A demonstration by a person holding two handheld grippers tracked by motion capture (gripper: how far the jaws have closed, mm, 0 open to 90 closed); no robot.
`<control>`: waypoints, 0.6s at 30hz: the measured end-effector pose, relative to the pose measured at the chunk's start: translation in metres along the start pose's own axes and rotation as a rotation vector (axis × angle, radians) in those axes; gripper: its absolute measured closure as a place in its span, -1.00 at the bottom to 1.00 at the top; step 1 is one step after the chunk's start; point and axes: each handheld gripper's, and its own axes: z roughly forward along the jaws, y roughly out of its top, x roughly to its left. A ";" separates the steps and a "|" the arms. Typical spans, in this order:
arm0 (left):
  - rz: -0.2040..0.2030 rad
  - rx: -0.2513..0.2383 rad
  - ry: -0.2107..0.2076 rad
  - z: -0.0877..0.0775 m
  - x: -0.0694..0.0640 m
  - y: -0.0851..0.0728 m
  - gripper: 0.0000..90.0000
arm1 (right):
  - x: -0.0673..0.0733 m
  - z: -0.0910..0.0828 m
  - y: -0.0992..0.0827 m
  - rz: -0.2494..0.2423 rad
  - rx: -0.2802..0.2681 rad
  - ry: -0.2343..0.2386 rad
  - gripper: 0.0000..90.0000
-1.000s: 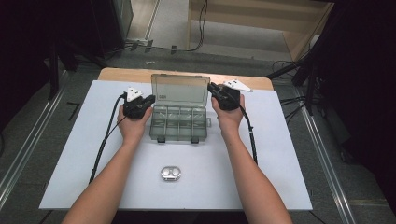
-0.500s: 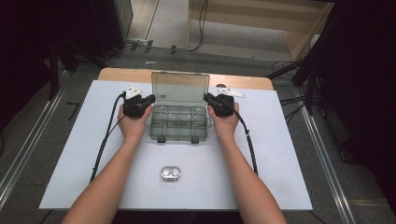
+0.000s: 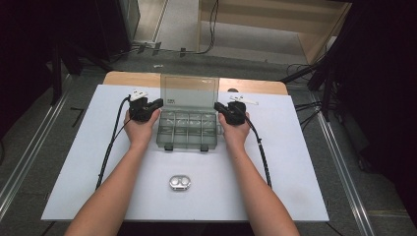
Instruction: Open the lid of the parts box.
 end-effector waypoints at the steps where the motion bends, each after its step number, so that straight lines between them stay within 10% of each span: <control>1: -0.002 0.001 -0.001 0.000 0.001 0.000 0.88 | 0.001 0.000 0.000 -0.004 0.000 -0.001 0.85; 18: -0.090 0.009 -0.034 0.002 0.009 -0.001 0.86 | -0.001 0.004 0.001 0.031 0.021 0.026 0.84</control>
